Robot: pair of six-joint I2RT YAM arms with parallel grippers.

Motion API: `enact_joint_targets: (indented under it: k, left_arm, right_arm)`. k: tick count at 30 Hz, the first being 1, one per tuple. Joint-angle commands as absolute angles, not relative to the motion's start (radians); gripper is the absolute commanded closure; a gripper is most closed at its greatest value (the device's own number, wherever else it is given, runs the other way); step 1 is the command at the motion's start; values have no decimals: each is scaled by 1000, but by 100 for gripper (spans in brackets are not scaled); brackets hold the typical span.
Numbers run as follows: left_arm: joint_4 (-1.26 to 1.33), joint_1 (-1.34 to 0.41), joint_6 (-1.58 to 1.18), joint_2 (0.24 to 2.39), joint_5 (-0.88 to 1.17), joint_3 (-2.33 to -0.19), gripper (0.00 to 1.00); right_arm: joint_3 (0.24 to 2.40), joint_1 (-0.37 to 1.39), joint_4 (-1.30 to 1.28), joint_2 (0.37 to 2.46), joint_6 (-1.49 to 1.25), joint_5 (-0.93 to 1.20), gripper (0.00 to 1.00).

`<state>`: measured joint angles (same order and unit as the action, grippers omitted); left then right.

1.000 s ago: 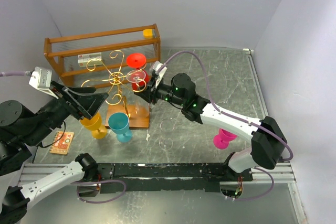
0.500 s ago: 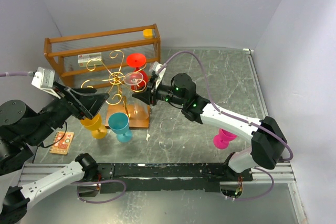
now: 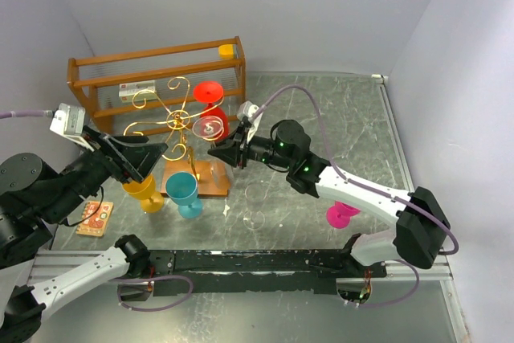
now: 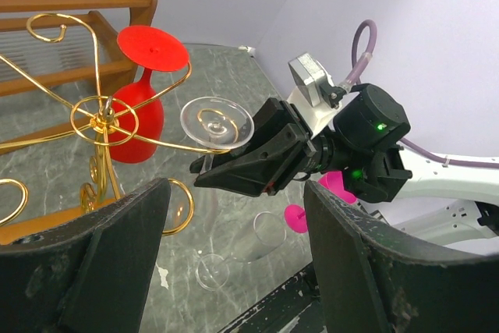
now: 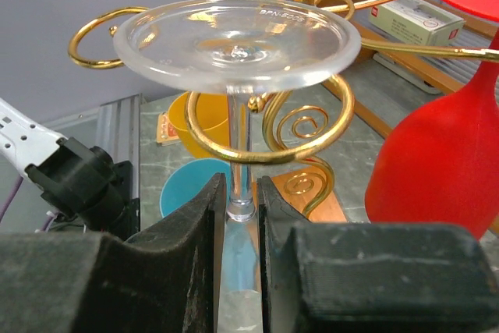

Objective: Place the wine glass upside down on the wine glass rack

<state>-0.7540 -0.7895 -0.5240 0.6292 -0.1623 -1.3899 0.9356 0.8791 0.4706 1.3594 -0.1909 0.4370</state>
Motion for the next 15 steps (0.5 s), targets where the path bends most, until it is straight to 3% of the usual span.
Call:
enact_joint_targets:
  k: [1,15]
  left_arm:
    - [-761,-795,-526,620,-171,-1381,20]
    - [-757,-795,-534,613,-170,-1367,20]
  right_arm:
    - [903,884,545,1303,-198,408,100]
    - [903,884,530,1314,-187,271,100]
